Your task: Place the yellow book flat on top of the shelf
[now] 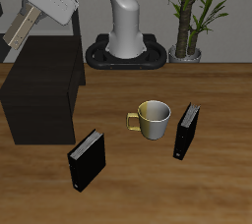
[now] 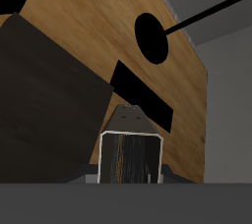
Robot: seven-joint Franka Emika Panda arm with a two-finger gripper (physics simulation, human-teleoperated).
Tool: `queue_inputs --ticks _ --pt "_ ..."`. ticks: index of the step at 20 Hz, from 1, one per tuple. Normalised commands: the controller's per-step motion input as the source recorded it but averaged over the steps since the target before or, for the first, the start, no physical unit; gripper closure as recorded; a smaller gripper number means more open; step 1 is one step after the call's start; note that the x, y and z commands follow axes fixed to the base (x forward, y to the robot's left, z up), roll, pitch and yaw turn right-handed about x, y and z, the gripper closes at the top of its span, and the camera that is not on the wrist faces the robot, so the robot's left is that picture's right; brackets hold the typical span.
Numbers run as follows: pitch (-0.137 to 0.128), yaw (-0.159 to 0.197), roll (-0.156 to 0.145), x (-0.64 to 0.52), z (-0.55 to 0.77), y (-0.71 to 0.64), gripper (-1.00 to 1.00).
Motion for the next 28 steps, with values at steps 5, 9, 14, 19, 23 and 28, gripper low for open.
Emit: queue_inputs --ticks 5,9,14,19,23,28 --pt "0.027 -0.003 0.086 0.17 -0.26 0.39 1.0" --pt "0.05 -0.093 0.027 0.13 -0.13 0.36 1.0" --pt "0.102 0.01 0.114 0.18 -0.28 0.33 -1.0" --pt "0.141 -0.025 0.116 0.14 -0.36 0.41 -1.0" --pt "0.021 -0.015 0.066 -0.02 -0.08 0.4 -1.0" --pt "-0.013 -0.036 0.094 -0.15 0.13 0.35 -1.0"
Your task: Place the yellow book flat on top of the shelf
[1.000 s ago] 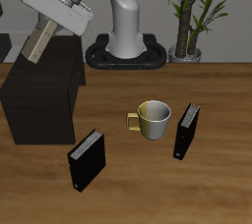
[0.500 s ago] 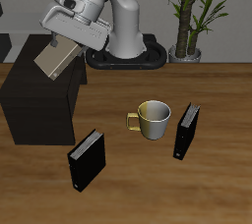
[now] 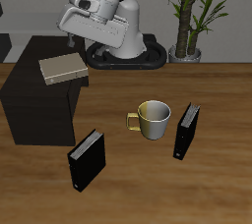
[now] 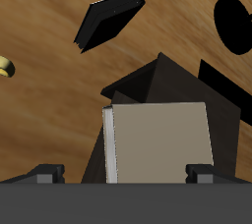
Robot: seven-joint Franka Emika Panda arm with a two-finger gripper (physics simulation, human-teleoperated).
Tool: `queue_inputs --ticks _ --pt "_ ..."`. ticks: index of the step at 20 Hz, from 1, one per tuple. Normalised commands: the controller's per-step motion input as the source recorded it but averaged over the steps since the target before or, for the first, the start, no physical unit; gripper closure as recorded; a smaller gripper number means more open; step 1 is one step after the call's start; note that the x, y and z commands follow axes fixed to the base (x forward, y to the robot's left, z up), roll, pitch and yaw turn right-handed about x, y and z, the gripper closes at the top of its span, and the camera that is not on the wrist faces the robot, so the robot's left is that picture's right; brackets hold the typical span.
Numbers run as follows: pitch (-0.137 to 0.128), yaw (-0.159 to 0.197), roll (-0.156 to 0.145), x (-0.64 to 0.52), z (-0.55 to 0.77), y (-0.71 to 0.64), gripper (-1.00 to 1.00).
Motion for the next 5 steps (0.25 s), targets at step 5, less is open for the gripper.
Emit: queue_inputs --ticks 5 --pt "-0.016 -0.023 0.092 -0.2 0.1 0.23 -1.0"
